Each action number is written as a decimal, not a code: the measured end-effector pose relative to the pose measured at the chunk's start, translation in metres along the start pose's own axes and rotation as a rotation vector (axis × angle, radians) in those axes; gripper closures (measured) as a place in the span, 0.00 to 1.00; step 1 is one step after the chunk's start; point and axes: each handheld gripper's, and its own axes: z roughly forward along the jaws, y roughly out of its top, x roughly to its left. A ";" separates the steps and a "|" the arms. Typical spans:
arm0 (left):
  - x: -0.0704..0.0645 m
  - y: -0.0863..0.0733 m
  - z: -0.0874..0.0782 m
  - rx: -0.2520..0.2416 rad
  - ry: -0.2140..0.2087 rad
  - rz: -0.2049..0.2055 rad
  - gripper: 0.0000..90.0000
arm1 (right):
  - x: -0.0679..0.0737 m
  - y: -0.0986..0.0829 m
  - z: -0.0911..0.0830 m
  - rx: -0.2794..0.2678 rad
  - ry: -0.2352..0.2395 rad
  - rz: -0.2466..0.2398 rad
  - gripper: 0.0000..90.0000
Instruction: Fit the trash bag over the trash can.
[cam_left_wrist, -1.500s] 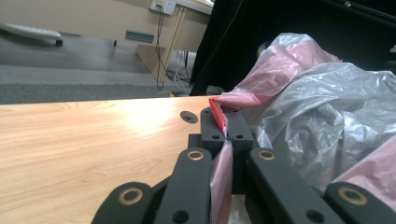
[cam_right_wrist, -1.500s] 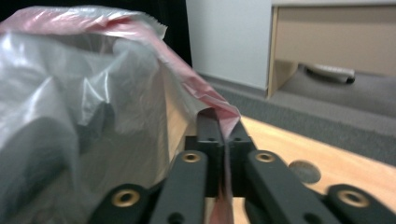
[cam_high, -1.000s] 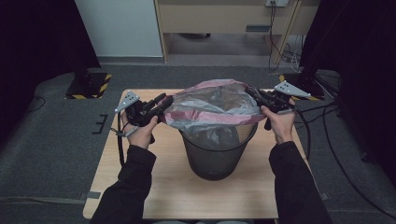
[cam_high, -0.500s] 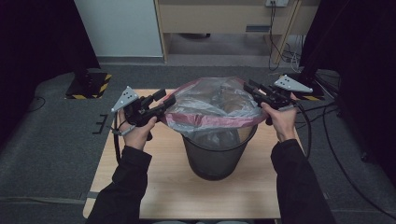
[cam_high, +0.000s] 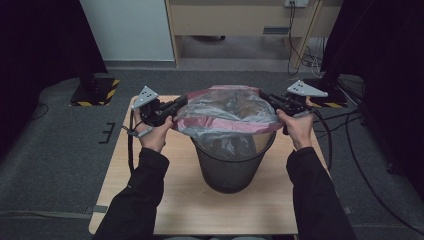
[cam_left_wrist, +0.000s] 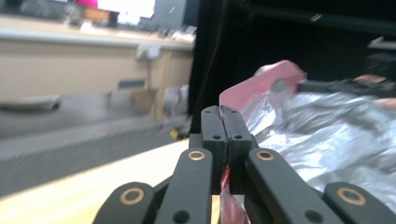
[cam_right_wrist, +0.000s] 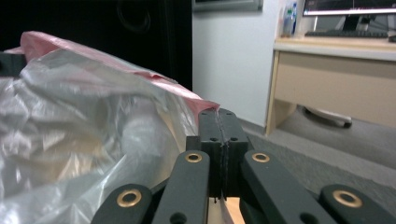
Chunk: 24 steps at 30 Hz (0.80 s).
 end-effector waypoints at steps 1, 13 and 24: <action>0.001 -0.002 0.001 0.026 0.009 -0.011 1.00 | 0.000 -0.002 0.002 0.023 -0.004 -0.008 1.00; 0.008 -0.035 0.019 0.274 0.031 -0.121 1.00 | -0.002 -0.033 0.009 0.194 0.030 0.010 1.00; 0.009 -0.014 -0.027 -0.063 0.039 -0.141 0.47 | -0.008 -0.016 -0.025 -0.021 -0.051 0.099 0.54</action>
